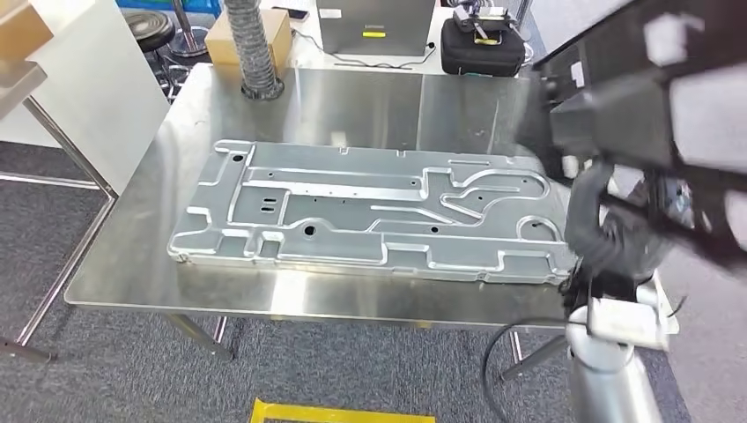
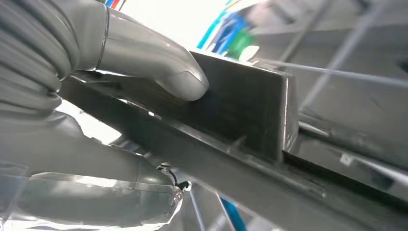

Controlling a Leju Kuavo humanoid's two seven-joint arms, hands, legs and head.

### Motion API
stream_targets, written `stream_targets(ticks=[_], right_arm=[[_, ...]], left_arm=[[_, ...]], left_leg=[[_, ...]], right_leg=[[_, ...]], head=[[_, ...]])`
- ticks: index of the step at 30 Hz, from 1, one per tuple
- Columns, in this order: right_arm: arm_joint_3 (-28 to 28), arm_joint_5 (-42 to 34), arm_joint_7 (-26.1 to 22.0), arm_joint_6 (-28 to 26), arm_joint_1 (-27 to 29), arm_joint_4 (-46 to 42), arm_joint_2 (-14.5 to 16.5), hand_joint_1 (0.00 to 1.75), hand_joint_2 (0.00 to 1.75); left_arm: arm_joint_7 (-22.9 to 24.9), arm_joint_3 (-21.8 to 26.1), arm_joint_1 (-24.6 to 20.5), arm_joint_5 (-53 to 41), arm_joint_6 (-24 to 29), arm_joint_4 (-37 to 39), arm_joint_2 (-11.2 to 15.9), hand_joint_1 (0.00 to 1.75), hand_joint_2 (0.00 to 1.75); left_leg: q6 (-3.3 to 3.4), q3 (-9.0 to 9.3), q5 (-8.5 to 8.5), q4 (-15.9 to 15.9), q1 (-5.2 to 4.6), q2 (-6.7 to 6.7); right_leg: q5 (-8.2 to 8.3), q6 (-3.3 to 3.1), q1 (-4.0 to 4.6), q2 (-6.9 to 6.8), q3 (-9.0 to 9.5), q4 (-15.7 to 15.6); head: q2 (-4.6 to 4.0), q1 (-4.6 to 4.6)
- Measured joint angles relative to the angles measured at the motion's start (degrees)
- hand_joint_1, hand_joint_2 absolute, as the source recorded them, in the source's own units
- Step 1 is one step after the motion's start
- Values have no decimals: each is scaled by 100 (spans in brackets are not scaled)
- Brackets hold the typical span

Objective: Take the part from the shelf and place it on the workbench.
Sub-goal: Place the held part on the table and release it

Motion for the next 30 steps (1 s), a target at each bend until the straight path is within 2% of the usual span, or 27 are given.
stream_targets(ticks=[1,2,5,6,7,9,10,11,12,13,14,16,17,18,21,22,23,25,26,27,28,30], right_arm=[[-9,325,272,117,-238,179,-67,175,175],[8,657,556,310,-504,396,-135,175,175],[208,1522,1240,1059,-1292,1156,-280,175,175],[329,1779,1374,1281,-1531,1431,-299,175,175],[475,2030,1465,1468,-1762,1717,-304,175,175],[868,2527,1607,1820,-2242,2374,-249,175,175],[1098,2738,1653,1953,-2439,2719,-183,175,175],[1330,2901,1683,2059,-2596,3053,-98,175,175],[1543,3004,1699,2130,-2711,3348,-3,175,175],[1744,3071,1706,2192,-2807,3633,104,175,175],[1925,3101,1704,2261,-2892,3910,220,175,175],[2253,3133,1678,2386,-3078,4505,453,175,175],[2404,3141,1661,2427,-3151,4818,566,175,175],[2548,3144,1635,2443,-3202,5124,668,175,175],[2868,3116,1585,2404,-3256,5932,947,175,175],[2929,3101,1583,2355,-3282,6173,1023,175,175],[2982,3087,1590,2299,-3308,6423,1087,175,175],[3084,3073,1637,2220,-3337,6912,1200,175,175],[3123,3070,1676,2212,-3334,7127,1244,175,175],[3155,3071,1727,2226,-3333,7310,1284,175,175],[3180,3077,1790,2247,-3336,7467,1312,175,175],[3211,3106,1941,2324,-3377,7717,1346,175,175]], left_arm=[[9,-12,-15,9,-1,1,-2,0,175],[16,-25,-28,15,-2,1,-3,0,175],[22,-74,-65,29,-14,1,3,0,175],[20,-91,-72,33,-26,0,5,0,175],[19,-107,-80,37,-40,0,7,0,175],[11,-129,-93,48,-74,-1,6,0,175],[2,-137,-97,56,-86,-1,6,0,175],[-12,-143,-99,64,-95,-1,6,0,175],[-30,-151,-101,68,-99,-1,7,0,175],[-53,-162,-102,72,-103,-1,8,0,175],[-84,-174,-103,72,-104,0,11,0,175],[-164,-210,-107,70,-110,0,22,0,175],[-208,-231,-110,70,-115,0,27,0,175],[-245,-252,-111,70,-120,-1,30,0,175],[-310,-281,-106,70,-129,-1,24,0,175],[-321,-285,-107,73,-132,-1,20,0,175],[-333,-290,-108,79,-134,-1,19,0,175],[-361,-301,-104,110,-144,-1,19,0,175],[-375,-307,-98,126,-154,-1,19,0,175],[-387,-312,-91,142,-167,-1,19,0,175],[-399,-317,-85,148,-181,-1,19,0,175],[-425,-331,-79,162,-203,-1,17,0,175]], left_leg=[[-31,16,-39,0,-7,4],[-64,30,-61,11,-15,10],[-166,56,-103,82,-25,28],[-196,-3,-180,214,-21,28],[-221,-127,-312,458,-13,26],[-267,-557,-634,1213,0,25],[-284,-767,-723,1528,4,25],[-292,-907,-710,1676,7,25],[-291,-945,-583,1609,8,25],[-275,-876,-343,1315,8,25],[-248,-747,-53,884,6,26],[-183,-519,275,189,-21,31],[-150,-472,326,43,-35,32],[-126,-462,305,23,-47,31],[-53,-431,375,-24,5,31],[-32,-420,384,-42,25,33],[-18,-414,383,-47,31,36],[0,-412,369,-43,32,34],[4,-409,361,-40,32,29],[1,-405,353,-34,32,21],[-6,-397,342,-28,32,10],[-37,-378,313,-13,24,-9]], right_leg=[[180,-39,18,-3,42,-216],[259,-75,34,1,48,-319],[272,-163,21,20,102,-370],[265,-190,9,16,140,-387],[257,-212,4,10,171,-402],[232,-252,13,6,188,-404],[221,-267,23,14,194,-403],[208,-278,33,23,207,-401],[193,-286,44,31,226,-398],[174,-290,54,36,253,-394],[151,-289,64,36,278,-391],[119,-269,86,31,296,-381],[108,-249,93,27,291,-378],[103,-226,100,22,287,-377],[-1,-146,119,7,257,-281],[-124,-114,112,2,166,-83],[-295,-81,87,-4,4,249],[-599,-24,35,-10,-410,1047],[-635,-5,11,-11,-551,1285],[-560,4,-7,-13,-583,1295],[-392,2,-21,-14,-502,1079],[10,-43,-14,-25,-125,255]], head=[[-1,1],[-1,3],[1,3],[1,-4],[1,-9],[0,-22],[0,-23],[0,-23],[-1,-26],[-1,-26],[-1,-27],[-1,-24],[-1,-23],[-1,-19],[0,-7],[0,4],[0,17],[-1,30],[0,30],[-1,31],[0,32],[-1,32]])
